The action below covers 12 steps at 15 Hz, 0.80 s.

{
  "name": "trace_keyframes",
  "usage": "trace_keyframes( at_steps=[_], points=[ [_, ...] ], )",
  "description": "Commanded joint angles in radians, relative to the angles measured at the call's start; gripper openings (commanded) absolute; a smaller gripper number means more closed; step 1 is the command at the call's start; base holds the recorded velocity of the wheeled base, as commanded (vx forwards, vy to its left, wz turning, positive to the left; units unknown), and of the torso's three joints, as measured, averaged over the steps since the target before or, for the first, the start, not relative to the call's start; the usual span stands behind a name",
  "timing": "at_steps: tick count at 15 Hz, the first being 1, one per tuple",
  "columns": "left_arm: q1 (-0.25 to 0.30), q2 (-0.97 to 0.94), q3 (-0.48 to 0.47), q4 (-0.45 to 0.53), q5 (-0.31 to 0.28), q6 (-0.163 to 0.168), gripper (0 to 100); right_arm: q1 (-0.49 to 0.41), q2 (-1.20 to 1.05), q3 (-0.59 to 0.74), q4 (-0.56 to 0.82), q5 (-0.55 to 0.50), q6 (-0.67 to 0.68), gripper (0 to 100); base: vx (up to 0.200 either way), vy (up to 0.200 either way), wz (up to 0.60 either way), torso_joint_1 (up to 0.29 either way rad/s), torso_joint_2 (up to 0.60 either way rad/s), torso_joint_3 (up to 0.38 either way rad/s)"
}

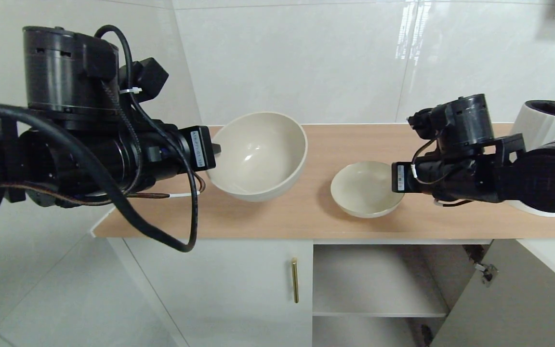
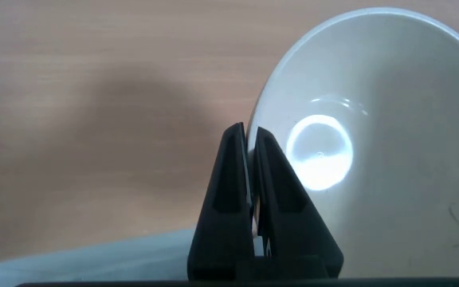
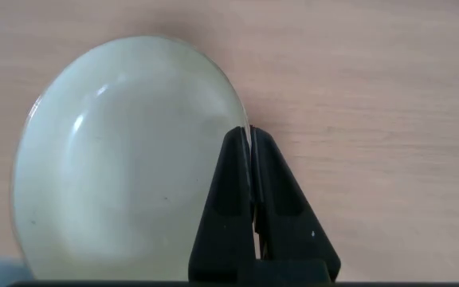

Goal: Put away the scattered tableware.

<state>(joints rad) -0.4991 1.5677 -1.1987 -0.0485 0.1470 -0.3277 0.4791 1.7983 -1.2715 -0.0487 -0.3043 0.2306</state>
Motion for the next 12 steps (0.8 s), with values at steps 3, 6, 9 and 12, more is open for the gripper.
trace_keyframes(
  at_steps=[3,6,9,12],
  points=[
    [-0.006,-0.069,0.051,0.001,-0.001,-0.001,0,0.022,-0.198,0.078,-0.002,-0.001,0.006,0,0.000,0.000,0.00,0.000,0.00,0.000],
    [-0.007,-0.113,0.103,0.002,0.000,-0.005,0,0.029,-0.241,0.138,-0.002,-0.001,0.006,0,0.000,0.000,0.00,0.000,0.00,0.000],
    [-0.012,-0.133,0.197,0.001,-0.007,-0.002,0,0.059,-0.304,0.274,-0.006,-0.004,0.035,0,0.000,0.000,0.00,0.000,0.00,0.000],
    [-0.027,-0.215,0.274,0.002,-0.009,-0.004,0,0.113,-0.439,0.389,-0.005,-0.004,0.038,0,0.000,0.000,0.00,0.000,0.00,0.000]
  ],
)
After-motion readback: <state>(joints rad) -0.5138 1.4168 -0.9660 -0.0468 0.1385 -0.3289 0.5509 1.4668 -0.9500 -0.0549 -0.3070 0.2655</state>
